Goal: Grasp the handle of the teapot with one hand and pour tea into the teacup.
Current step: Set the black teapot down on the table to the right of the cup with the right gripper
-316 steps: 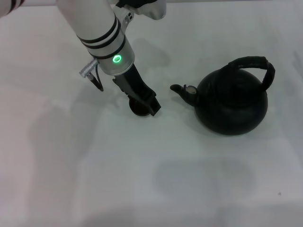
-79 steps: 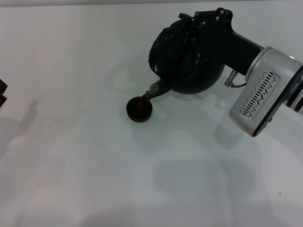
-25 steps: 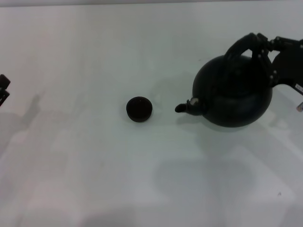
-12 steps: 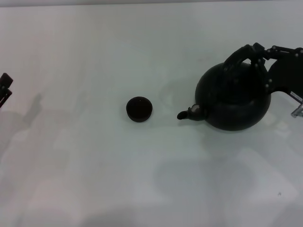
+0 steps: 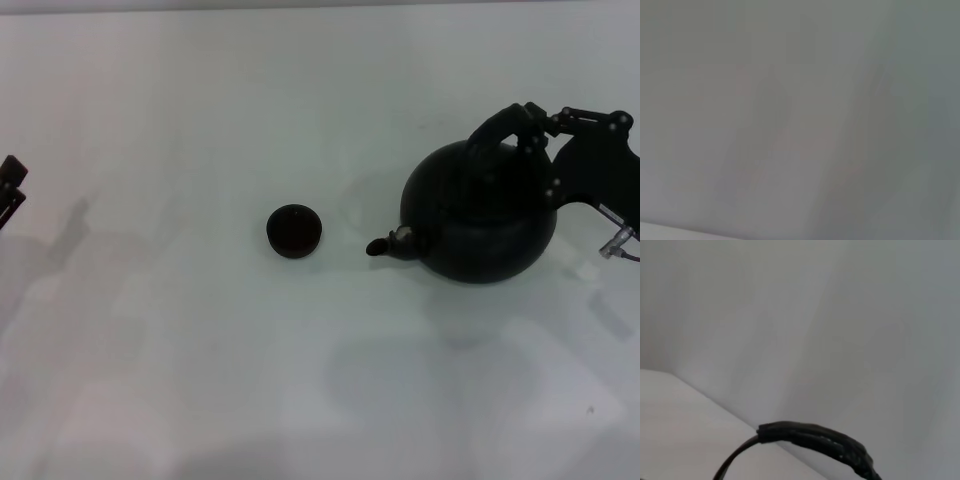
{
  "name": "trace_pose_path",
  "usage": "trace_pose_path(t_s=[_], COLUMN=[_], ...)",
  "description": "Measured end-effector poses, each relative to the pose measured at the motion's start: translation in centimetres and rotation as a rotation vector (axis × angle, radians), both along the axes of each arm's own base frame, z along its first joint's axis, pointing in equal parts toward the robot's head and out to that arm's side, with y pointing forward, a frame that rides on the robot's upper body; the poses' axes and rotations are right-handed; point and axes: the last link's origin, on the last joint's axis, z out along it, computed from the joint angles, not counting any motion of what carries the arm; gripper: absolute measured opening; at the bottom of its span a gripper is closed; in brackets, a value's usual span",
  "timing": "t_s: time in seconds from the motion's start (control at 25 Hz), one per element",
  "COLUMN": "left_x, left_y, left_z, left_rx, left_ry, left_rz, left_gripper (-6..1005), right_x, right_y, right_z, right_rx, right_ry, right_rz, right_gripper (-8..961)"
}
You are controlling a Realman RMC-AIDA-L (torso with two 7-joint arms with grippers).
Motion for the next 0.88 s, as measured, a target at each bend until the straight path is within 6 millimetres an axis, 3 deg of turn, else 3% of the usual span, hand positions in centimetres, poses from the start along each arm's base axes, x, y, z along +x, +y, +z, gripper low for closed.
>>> trace_pose_path(t_s=[0.88], left_x=[0.08], left_y=[-0.06], left_z=[0.05], left_rx=[0.000], left_ry=[0.002], left_rz=[-0.008], left_gripper=[872], right_x=[0.92], right_y=[-0.40], right_z=[-0.12], right_rx=[0.007], right_ry=[-0.020], right_rz=[-0.028], right_gripper=[137])
